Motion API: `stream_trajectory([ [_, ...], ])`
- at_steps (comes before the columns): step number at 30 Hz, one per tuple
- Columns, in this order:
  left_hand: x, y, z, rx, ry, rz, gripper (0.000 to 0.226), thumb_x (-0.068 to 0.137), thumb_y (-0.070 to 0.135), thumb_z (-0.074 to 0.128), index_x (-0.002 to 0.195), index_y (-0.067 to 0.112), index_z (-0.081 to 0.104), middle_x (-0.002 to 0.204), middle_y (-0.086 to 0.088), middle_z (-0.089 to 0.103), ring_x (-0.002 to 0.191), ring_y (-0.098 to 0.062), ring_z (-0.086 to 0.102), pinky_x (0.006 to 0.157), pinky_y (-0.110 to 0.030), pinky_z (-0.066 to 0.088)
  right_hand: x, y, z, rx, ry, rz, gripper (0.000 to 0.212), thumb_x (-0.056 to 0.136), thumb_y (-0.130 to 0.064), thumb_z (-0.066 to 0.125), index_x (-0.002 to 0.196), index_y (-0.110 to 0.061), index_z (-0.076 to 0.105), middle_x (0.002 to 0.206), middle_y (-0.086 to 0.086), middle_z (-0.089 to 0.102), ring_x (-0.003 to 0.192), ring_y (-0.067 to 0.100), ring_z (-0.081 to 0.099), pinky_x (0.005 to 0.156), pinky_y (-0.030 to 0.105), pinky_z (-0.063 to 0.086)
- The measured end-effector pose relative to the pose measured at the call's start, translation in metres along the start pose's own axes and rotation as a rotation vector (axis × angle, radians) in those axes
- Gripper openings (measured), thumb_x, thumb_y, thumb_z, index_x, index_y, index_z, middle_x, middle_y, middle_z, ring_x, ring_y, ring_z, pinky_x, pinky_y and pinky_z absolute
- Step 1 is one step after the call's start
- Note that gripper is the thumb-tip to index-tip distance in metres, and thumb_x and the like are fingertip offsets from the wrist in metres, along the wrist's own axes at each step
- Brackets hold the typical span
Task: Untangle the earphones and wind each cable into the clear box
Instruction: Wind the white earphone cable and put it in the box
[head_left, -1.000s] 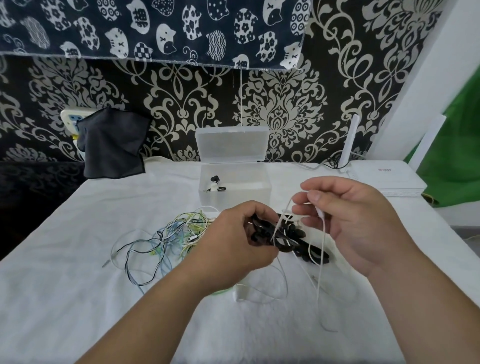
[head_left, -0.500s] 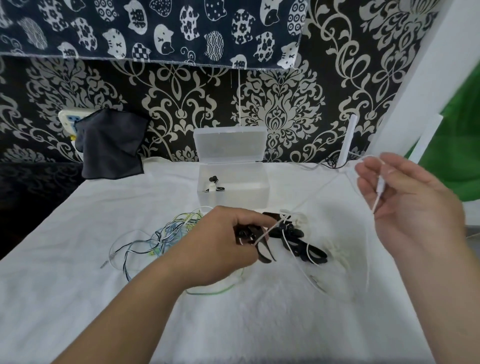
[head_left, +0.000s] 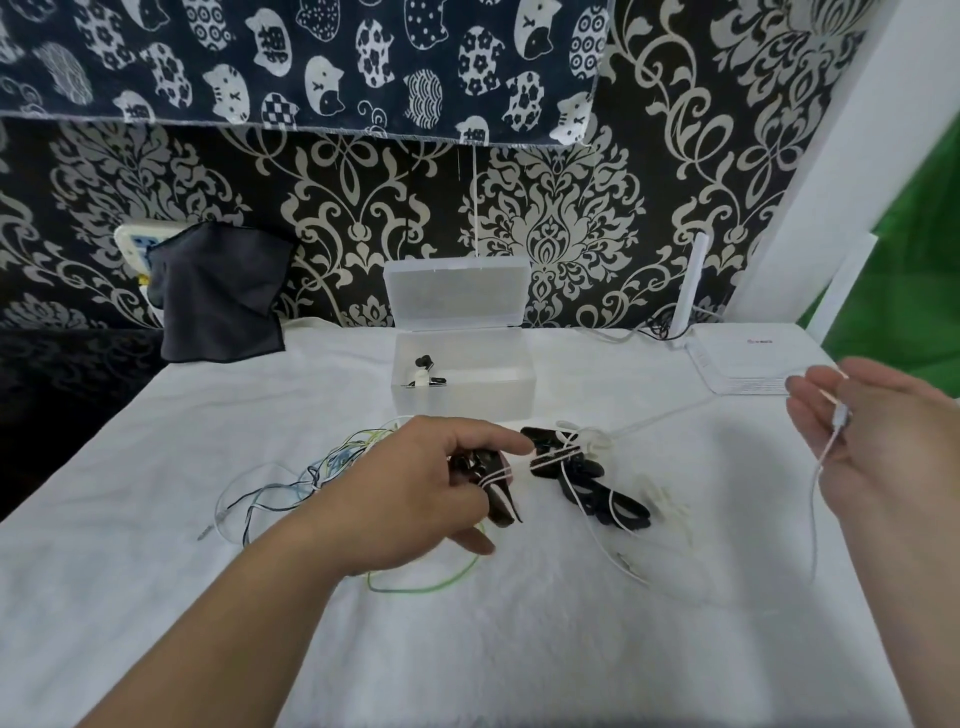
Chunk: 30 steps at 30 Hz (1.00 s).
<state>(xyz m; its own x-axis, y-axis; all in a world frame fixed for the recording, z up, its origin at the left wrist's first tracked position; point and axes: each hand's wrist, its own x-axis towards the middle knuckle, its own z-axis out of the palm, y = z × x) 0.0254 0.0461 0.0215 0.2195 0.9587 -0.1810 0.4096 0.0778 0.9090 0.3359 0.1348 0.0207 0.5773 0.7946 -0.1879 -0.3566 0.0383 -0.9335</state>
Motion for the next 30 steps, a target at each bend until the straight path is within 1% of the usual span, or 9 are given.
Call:
stream_trajectory([
  [3,0.001,0.001,0.002,0.051,-0.013,0.009,0.054,0.079,0.001,0.048,0.111,0.04,0.069,0.096,-0.008,0.069,0.078,-0.022,0.076,0.083,-0.062,0.054,-0.002,0.01,0.002,-0.26,0.053,0.055,0.01,0.096,-0.014,0.056,0.103,-0.019,0.062,0.088,0.001,0.059,0.076,0.019,0.059,0.069,0.031,0.049],
  [7,0.001,0.005,0.006,0.041,-0.057,0.039,0.054,0.084,-0.007,0.047,0.116,0.032,0.068,0.099,-0.001,0.066,0.075,-0.019,0.075,0.055,-0.014,0.049,-0.021,0.015,0.014,-0.728,0.028,-0.285,0.027,0.082,-0.03,0.065,0.109,-0.031,0.066,0.122,0.013,0.062,0.086,0.031,0.06,0.077,0.036,0.049],
  [10,0.001,0.008,0.008,0.02,-0.063,0.07,0.057,0.084,-0.011,0.046,0.118,0.03,0.068,0.099,0.004,0.065,0.076,-0.018,0.075,0.058,-0.012,0.049,-0.056,0.016,0.032,-0.744,-0.471,-0.35,0.004,0.092,-0.029,0.068,0.095,-0.03,0.07,0.101,-0.009,0.073,0.093,0.009,0.066,0.08,0.028,0.049],
  [12,0.0,0.012,0.009,-0.002,-0.074,0.088,0.061,0.084,-0.014,0.045,0.116,0.031,0.068,0.091,0.014,0.068,0.075,-0.014,0.074,0.058,-0.012,0.05,-0.085,0.022,0.041,-0.708,-0.957,-0.121,0.025,0.091,-0.047,0.063,0.111,-0.033,0.069,0.105,-0.013,0.075,0.104,0.001,0.065,0.091,0.025,0.047],
  [15,-0.002,0.015,0.008,-0.017,-0.066,0.135,0.064,0.082,-0.017,0.044,0.117,0.031,0.067,0.087,0.006,0.073,0.076,-0.018,0.073,0.063,-0.02,0.056,-0.104,0.034,0.046,-0.725,-1.295,0.108,0.043,0.091,-0.054,0.059,0.119,-0.023,0.069,0.105,0.0,0.075,0.1,0.015,0.071,0.094,0.024,0.047],
  [17,-0.001,0.012,0.006,-0.051,-0.027,0.135,0.067,0.082,-0.016,0.047,0.122,0.035,0.062,0.093,-0.003,0.068,0.078,-0.023,0.072,0.069,-0.031,0.06,-0.103,0.034,0.047,-0.744,-1.329,0.14,0.04,0.088,-0.05,0.064,0.105,-0.015,0.073,0.08,0.007,0.07,0.075,0.018,0.067,0.086,0.031,0.045],
  [21,-0.001,0.006,0.004,-0.096,-0.015,0.095,0.07,0.083,-0.015,0.05,0.128,0.038,0.047,0.099,-0.009,0.061,0.078,-0.022,0.07,0.067,-0.034,0.058,-0.101,0.027,0.048,-0.663,-1.254,0.136,0.016,0.093,-0.015,0.066,0.082,-0.004,0.069,0.054,-0.013,0.06,0.05,-0.002,0.054,0.081,0.034,0.051],
  [27,0.002,0.007,0.009,-0.096,0.005,0.118,0.06,0.08,-0.019,0.051,0.12,0.024,0.058,0.1,-0.006,0.068,0.08,-0.017,0.066,0.07,-0.038,0.06,-0.104,0.041,0.053,-0.425,-1.047,0.101,0.018,0.093,-0.009,0.061,0.082,0.002,0.07,0.07,0.004,0.068,0.071,0.017,0.065,0.072,0.031,0.056],
  [30,0.0,0.009,0.011,-0.159,0.063,0.145,0.061,0.081,-0.02,0.053,0.12,0.024,0.067,0.103,-0.008,0.068,0.079,-0.015,0.067,0.065,-0.025,0.057,-0.103,0.04,0.052,-0.382,-1.002,0.121,0.016,0.093,-0.011,0.061,0.083,0.0,0.07,0.077,0.01,0.068,0.072,0.019,0.068,0.064,0.031,0.056],
])
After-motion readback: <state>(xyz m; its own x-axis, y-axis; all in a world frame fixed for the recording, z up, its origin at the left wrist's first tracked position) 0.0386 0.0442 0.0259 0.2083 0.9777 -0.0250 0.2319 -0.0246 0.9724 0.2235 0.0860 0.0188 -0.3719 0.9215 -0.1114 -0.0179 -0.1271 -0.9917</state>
